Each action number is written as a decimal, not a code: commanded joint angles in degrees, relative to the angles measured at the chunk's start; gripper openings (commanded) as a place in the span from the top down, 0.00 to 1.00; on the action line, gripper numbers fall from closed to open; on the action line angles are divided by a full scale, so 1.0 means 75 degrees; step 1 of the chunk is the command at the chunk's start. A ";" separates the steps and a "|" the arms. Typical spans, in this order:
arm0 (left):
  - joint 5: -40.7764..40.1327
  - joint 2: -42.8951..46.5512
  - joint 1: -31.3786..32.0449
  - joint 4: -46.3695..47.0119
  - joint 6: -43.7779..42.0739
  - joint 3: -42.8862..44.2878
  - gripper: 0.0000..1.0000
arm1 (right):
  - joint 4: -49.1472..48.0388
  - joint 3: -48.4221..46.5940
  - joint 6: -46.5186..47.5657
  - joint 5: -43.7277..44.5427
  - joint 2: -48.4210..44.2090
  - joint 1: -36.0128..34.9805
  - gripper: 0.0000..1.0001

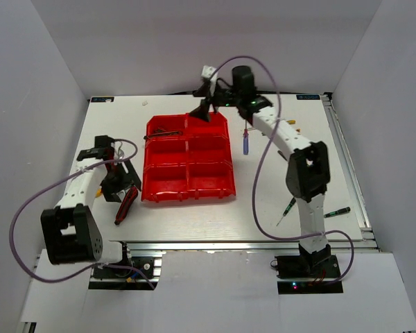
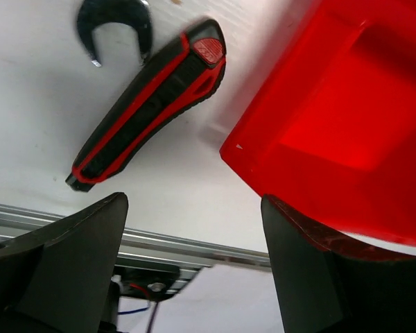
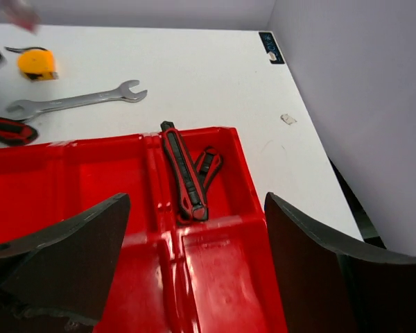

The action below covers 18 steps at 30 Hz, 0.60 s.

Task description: Sort the tools into containers

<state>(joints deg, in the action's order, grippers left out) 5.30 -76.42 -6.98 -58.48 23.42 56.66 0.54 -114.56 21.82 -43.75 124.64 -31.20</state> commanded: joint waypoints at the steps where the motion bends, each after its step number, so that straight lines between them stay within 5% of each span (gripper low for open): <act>1: -0.0996 -0.0496 0.0718 -0.0101 -0.0346 0.0180 0.12 | 0.0678 0.0473 -0.0144 -0.1514 -0.0809 0.0491 0.15; 18: -0.1550 -0.1693 0.1177 0.0227 -0.0463 0.0637 0.14 | 0.2202 0.1845 0.0887 -0.1796 -0.1911 0.1641 0.13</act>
<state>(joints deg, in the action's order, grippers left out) -4.86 -88.14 1.89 -57.14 20.45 61.04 16.36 -101.67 27.40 -55.86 114.74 -19.31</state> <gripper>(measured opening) 0.861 0.869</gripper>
